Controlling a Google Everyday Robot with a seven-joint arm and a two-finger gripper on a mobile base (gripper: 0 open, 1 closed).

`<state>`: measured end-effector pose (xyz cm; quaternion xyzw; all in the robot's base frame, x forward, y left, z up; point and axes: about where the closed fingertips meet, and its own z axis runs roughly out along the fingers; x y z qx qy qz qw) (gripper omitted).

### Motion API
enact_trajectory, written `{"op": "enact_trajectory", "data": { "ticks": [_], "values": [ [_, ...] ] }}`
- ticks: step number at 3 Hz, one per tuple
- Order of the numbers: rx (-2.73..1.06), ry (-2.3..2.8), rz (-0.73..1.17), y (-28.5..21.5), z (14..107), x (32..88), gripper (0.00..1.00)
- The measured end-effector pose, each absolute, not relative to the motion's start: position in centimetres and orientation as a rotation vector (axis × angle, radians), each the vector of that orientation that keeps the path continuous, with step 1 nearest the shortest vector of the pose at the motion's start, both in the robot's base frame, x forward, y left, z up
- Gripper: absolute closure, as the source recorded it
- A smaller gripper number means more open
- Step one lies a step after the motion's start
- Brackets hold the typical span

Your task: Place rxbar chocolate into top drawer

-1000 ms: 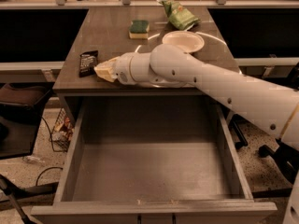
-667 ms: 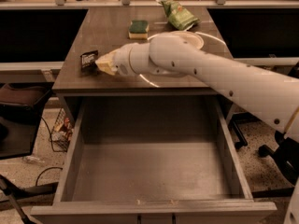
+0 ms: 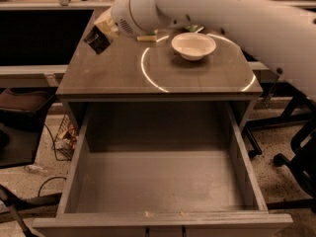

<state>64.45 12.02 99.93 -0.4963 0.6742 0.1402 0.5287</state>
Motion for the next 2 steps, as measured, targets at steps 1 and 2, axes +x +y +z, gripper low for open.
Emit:
{"op": "enact_trajectory", "data": {
  "ticks": [1,2],
  "values": [
    [-1.188,1.584,0.265,10.9,104.2,60.6,1.00],
    [-1.198,1.580,0.224,10.1,105.3,55.9,1.00]
  ]
}}
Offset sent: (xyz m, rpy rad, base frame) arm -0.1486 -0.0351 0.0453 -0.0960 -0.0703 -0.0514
